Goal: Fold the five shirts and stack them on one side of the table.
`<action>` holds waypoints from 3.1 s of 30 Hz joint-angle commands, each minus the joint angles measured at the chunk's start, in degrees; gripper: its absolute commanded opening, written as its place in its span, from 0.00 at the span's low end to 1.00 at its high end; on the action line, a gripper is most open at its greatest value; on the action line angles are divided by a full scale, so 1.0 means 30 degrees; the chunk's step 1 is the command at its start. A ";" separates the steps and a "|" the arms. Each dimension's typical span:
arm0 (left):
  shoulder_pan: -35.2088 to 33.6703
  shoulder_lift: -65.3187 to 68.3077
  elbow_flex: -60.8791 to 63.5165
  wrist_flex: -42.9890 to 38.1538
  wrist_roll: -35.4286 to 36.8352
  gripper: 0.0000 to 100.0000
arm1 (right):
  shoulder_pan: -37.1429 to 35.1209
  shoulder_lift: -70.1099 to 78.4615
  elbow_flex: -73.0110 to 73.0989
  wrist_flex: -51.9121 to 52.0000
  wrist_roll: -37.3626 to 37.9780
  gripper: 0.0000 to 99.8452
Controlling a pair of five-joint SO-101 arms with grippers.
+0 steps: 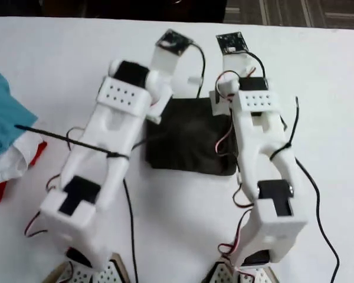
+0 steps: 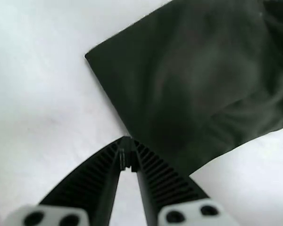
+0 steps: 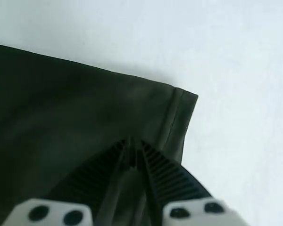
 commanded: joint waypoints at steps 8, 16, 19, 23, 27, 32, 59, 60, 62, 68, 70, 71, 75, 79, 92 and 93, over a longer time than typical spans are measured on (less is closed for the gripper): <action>0.1436 -0.4571 1.1883 -1.1429 0.0147 0.03 | 0.0220 0.2799 -0.1582 -0.0718 -0.0147 0.02; 0.0176 -0.4513 1.6190 -1.6000 0.0000 0.03 | 0.0982 0.5700 -0.4103 -0.0542 -0.0117 0.02; -0.0733 -0.3722 1.6513 -1.6176 0.0000 0.03 | 0.1040 0.5963 -0.4806 0.0366 -0.0088 0.02; -0.0938 -0.3194 1.6249 -1.6147 0.0000 0.03 | 0.0747 0.5495 -0.6242 0.2505 -0.0117 0.02; -0.0821 -0.3575 1.5663 -1.5941 0.0147 0.03 | 0.0864 0.4293 -0.7326 0.4000 -0.0147 0.02; -0.0996 -0.6623 1.4696 -1.3451 0.0147 0.03 | 0.0806 0.2154 -0.7385 0.6286 -0.0879 0.14; -0.8117 -1.3978 1.9648 -1.2425 0.0000 0.03 | -0.0425 1.0359 -1.1341 0.7927 -0.2813 0.43; -0.8234 -1.3978 1.9619 -1.2425 0.0000 0.03 | -0.0425 1.0828 -1.1516 0.8103 -0.2960 0.43; -0.8410 -1.3978 1.9560 -1.2425 0.0000 0.03 | -0.0630 1.1678 -1.2073 0.8982 -0.2960 0.43; -0.8527 -1.4007 1.9531 -1.2425 0.0000 0.03 | -0.1070 1.3875 -1.5385 1.2147 -0.2784 0.26; -0.8527 -1.4007 1.9531 -1.2425 0.0000 0.03 | -0.1040 1.4579 -1.6498 1.2615 -0.2784 0.12; -0.8527 -1.4007 1.9531 -1.2425 0.0000 0.03 | -0.0982 1.4930 -1.6850 1.2674 -0.2784 0.06; -0.8557 -1.4007 1.9531 -1.2278 0.0000 0.03 | -0.0835 1.5780 -1.7348 1.2703 -0.2784 0.05; -0.9319 -1.4007 1.9531 -1.2278 0.0029 0.03 | -0.0190 1.6073 -1.7495 1.2674 -0.2725 0.01; -1.1458 -1.4007 1.9531 -1.2278 0.0029 0.03 | 0.7634 1.5927 -2.4821 1.1648 0.5216 0.02; -1.1516 -1.4007 1.9531 -1.2278 0.0000 0.03 | 0.8220 1.5927 -2.5084 1.1385 0.5714 0.02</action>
